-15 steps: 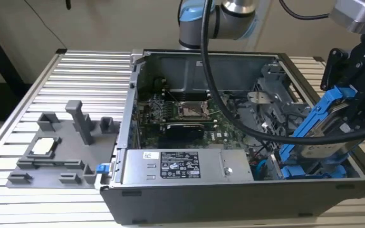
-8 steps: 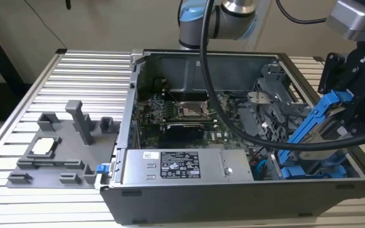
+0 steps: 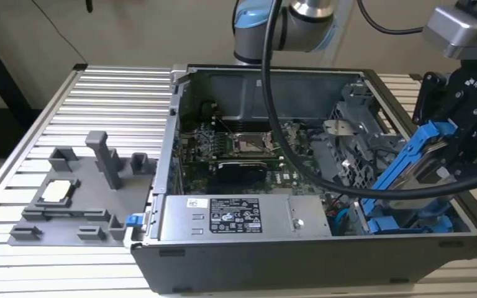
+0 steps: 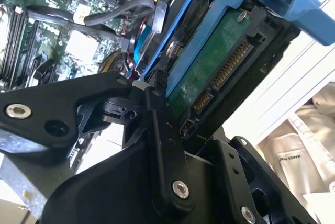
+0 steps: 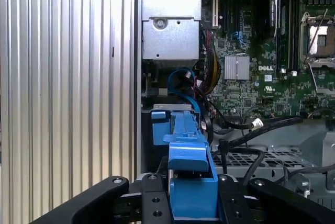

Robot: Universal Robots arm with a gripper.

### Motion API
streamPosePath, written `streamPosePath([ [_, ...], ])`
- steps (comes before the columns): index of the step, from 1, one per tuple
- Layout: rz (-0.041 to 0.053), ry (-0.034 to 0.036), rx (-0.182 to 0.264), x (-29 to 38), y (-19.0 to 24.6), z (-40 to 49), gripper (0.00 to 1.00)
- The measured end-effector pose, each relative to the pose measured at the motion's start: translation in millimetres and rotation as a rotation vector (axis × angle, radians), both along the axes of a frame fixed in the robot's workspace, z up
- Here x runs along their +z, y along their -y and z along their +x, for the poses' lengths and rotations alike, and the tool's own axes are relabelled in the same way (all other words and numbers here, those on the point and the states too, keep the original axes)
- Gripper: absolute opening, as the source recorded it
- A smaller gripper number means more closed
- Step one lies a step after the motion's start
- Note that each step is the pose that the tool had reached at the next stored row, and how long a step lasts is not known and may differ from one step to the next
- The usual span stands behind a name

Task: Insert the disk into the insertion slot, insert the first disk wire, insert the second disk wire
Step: 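Insert the disk into the insertion slot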

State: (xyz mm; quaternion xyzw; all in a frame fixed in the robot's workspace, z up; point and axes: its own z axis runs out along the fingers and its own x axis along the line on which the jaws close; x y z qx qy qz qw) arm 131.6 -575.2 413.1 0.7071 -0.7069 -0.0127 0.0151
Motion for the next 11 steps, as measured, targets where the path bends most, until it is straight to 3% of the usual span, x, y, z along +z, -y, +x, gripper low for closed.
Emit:
streamPosePath([
  [11,-0.0003,-0.0001,0.006,-10.9,-6.3,0.4,0.33],
])
